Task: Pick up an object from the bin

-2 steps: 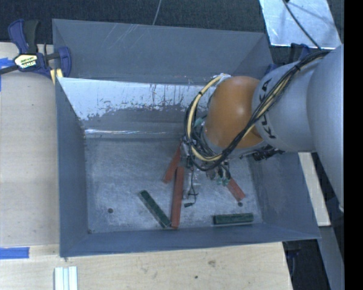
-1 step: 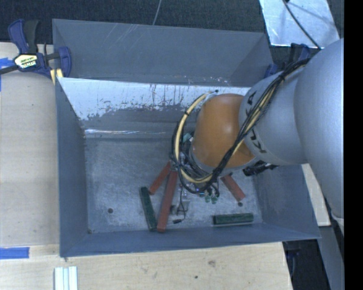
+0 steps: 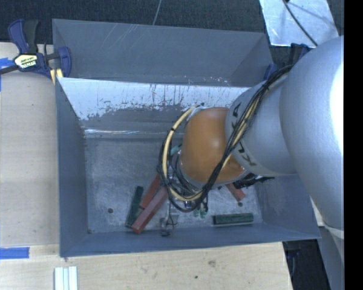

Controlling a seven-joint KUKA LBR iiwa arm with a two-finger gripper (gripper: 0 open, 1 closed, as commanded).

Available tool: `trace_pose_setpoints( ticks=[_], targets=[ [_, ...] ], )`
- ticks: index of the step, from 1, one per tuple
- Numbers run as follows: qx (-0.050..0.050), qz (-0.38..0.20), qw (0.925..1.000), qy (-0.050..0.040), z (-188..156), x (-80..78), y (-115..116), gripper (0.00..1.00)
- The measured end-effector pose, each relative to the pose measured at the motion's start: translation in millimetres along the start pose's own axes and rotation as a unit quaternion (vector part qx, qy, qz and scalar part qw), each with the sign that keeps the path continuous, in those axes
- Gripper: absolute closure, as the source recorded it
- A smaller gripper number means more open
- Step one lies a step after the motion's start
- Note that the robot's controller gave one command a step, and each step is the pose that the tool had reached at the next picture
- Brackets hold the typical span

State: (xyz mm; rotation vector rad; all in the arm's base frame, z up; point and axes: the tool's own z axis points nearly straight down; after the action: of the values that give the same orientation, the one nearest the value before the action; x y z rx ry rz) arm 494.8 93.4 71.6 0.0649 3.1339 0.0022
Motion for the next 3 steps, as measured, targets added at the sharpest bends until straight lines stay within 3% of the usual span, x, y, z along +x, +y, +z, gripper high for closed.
trace_pose_setpoints(
  ticks=[1, 2, 3],
  targets=[
    [0.0, -0.111, 0.9938, 0.0004, 0.9, -46.8, 27.8, 0.0],
    [0.0, -0.043, 0.9991, -0.0006, 0.4, -36.3, 32.1, 0.0],
    [0.001, -0.013, 0.9999, -0.0001, 0.8, -29.9, 49.9, 0.0]
  ],
)
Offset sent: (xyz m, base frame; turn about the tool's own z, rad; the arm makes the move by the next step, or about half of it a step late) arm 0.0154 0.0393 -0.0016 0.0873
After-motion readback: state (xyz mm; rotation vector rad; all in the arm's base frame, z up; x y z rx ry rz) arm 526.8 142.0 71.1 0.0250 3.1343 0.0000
